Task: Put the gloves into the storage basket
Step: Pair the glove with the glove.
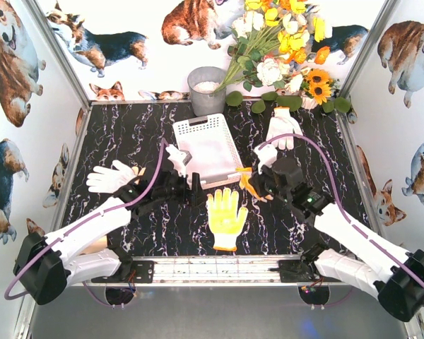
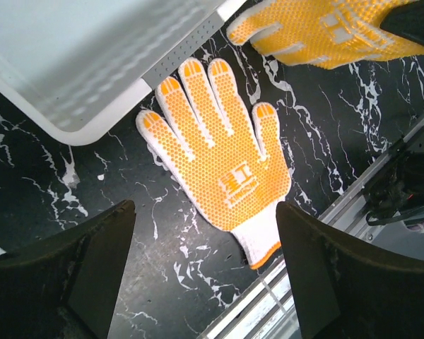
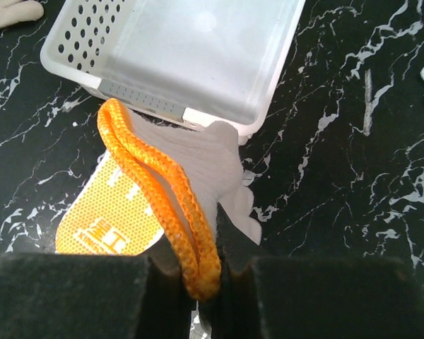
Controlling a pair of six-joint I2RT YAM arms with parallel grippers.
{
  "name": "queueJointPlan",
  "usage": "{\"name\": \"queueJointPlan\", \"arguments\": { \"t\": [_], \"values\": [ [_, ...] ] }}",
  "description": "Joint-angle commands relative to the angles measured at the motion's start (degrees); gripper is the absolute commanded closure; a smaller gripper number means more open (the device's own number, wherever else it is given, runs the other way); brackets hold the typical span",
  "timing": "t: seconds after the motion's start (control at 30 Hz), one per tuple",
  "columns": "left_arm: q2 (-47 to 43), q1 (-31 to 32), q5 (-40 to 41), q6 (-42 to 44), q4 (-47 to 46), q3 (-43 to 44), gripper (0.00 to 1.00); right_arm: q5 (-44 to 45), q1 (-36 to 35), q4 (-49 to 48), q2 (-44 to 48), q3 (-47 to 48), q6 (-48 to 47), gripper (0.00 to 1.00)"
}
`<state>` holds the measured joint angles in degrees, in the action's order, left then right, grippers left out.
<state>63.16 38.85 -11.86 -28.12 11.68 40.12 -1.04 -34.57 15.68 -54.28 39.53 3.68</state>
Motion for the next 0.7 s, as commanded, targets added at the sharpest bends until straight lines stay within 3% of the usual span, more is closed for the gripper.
{"name": "queueJointPlan", "arguments": {
  "t": [0.0, 0.4, 0.67],
  "values": [
    [-2.4, -0.9, -0.4, 4.3, 7.1, 5.2, 0.25, 10.5, -3.3, -1.8, 3.6, -0.8, -1.6, 1.00],
    [-2.5, -2.0, -1.7, 3.7, 6.7, 4.8, 0.24, 12.1, -8.2, -16.7, -2.1, -5.3, -2.3, 1.00],
    [-3.1, -2.8, -1.4, 4.8, 8.0, 5.0, 0.24, 4.2, -8.7, -24.0, -7.7, -5.2, -4.5, 1.00]
  ]
}}
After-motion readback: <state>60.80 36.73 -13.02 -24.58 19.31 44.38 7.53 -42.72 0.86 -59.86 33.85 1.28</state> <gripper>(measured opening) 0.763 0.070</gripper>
